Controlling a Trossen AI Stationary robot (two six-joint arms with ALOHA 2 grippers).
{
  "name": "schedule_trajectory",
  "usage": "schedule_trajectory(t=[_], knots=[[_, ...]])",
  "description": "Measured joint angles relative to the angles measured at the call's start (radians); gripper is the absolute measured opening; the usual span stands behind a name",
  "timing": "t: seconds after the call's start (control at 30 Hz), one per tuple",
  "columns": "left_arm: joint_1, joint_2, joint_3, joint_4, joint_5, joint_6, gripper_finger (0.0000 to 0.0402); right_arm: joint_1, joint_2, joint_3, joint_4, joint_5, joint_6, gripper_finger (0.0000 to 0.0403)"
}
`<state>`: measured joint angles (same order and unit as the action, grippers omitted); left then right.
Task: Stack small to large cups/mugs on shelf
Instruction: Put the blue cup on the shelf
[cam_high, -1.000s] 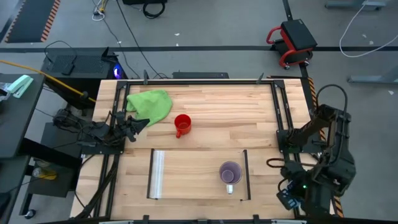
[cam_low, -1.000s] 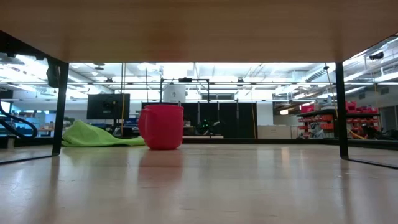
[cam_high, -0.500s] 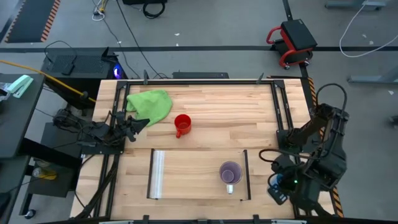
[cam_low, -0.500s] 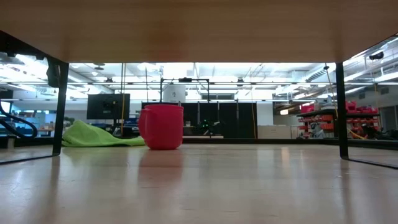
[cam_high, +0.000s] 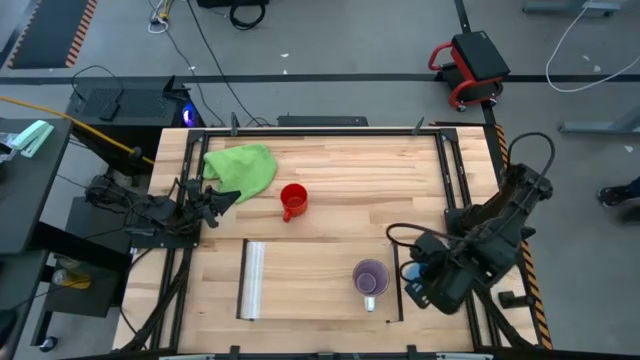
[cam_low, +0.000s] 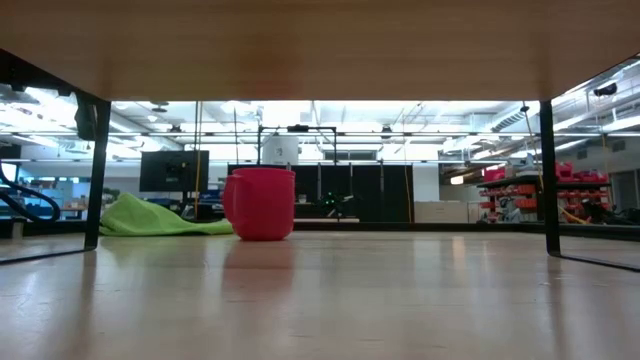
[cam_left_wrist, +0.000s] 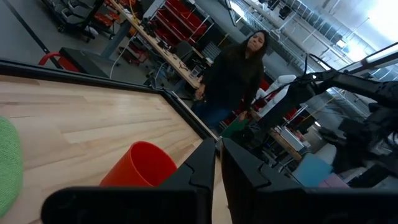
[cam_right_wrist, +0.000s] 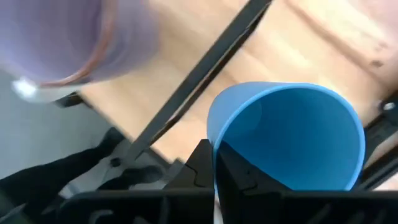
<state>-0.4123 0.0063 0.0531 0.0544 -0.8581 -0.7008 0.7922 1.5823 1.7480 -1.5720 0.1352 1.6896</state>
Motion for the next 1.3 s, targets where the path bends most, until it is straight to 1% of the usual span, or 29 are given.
schedule_trajectory(t=[0.23, 0.4, 0.53, 0.63, 0.77, 1.0, 1.17, 1.3], knots=[[0.000, 0.000, 0.000, -0.001, 0.009, 0.005, 0.0029, -0.039, -0.057, -0.144, 0.001, -0.016, 0.016, 0.0002], [0.000, 0.000, 0.000, -0.005, 0.015, 0.006, 0.0025, -0.074, -0.144, -0.265, 0.001, 0.033, 0.070, 0.0002], [0.000, 0.000, 0.000, -0.006, 0.017, 0.010, 0.0028, -0.145, -0.210, -0.345, 0.001, 0.059, 0.077, 0.0002], [0.000, 0.000, 0.000, -0.007, 0.018, 0.012, 0.0032, -0.224, -0.246, -0.365, 0.000, 0.075, 0.030, 0.0002], [0.000, 0.000, 0.000, -0.008, 0.018, 0.017, 0.0034, -0.352, -0.269, -0.332, 0.002, 0.130, -0.077, 0.0002], [0.000, 0.000, 0.000, -0.008, 0.018, 0.017, 0.0028, -0.622, -0.248, -0.224, 0.002, 0.148, -0.363, 0.0002], [0.000, 0.000, 0.000, -0.008, 0.018, 0.016, 0.0035, -0.763, -0.161, -0.097, 0.000, 0.147, -0.555, 0.0002], [0.000, 0.000, 0.000, -0.007, 0.018, 0.013, 0.0034, -0.818, -0.041, 0.064, 0.000, 0.145, -0.700, 0.0002]])
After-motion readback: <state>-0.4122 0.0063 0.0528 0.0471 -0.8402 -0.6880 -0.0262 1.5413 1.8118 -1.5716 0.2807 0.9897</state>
